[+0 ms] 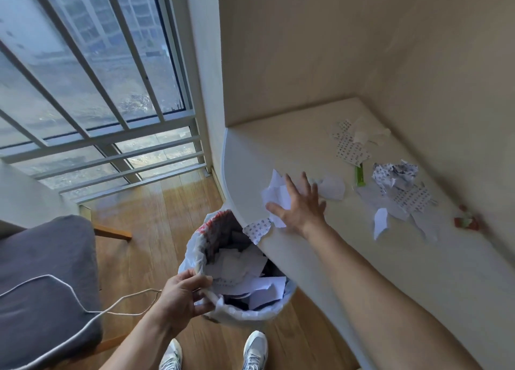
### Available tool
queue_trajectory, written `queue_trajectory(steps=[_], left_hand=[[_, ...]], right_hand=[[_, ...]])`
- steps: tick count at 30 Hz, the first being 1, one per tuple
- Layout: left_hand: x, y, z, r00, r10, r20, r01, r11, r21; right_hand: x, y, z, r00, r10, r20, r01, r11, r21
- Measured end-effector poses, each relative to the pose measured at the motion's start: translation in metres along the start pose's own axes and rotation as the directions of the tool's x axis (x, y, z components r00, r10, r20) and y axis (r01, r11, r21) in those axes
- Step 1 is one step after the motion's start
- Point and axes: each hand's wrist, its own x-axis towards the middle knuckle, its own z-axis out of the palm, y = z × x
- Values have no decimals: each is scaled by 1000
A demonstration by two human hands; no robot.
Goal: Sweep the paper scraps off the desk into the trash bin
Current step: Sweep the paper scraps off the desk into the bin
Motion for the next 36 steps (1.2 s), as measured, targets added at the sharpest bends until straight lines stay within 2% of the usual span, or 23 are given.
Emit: queue_trajectory(steps=[2,4,8,13,17,20,22,24,26,27,31,36], left_hand=[[-1,4,0,999,10,-33,-10,1000,21],[-1,8,-1,997,25,-70,-22,999,41],[-4,14,0,992,39,-118,-32,998,62],[-9,18,1,993,44,-112,-37,997,60],[-14,22,1,997,31,-65,-27,998,57],[-18,22,-3,999,22,-32,-21,999,42],[-18,21,-6,1000,11,-20,-10,999,33],[-19,21,-6,1000,5,-17,-5,1000,22],[-18,22,-6,1000,10,-28,-10,1000,18],[-18,22,-6,999,10,-35,-9,1000,18],[-19,25,-6,1000,-4,-26,5,1000,19],[-17,30,-1,999,-15,-38,15,1000,-12]], right_hand=[[15,-1,4,992,-20,122,33,993,-109],[14,-3,12,987,-45,156,76,978,-196],[-11,-2,36,985,-151,88,169,950,-262],[-49,-11,67,949,-311,46,310,901,-304],[-78,-28,86,917,-389,93,400,882,-251],[-108,-41,85,863,-470,184,491,866,-92],[-119,-38,71,861,-500,97,494,866,79],[-112,-24,50,887,-458,-64,461,868,183],[-93,-6,29,908,-388,-160,409,902,134],[-83,3,20,920,-357,-162,375,922,93],[-51,22,3,958,-283,-40,284,959,7],[-13,-22,19,911,-387,139,407,898,-169]])
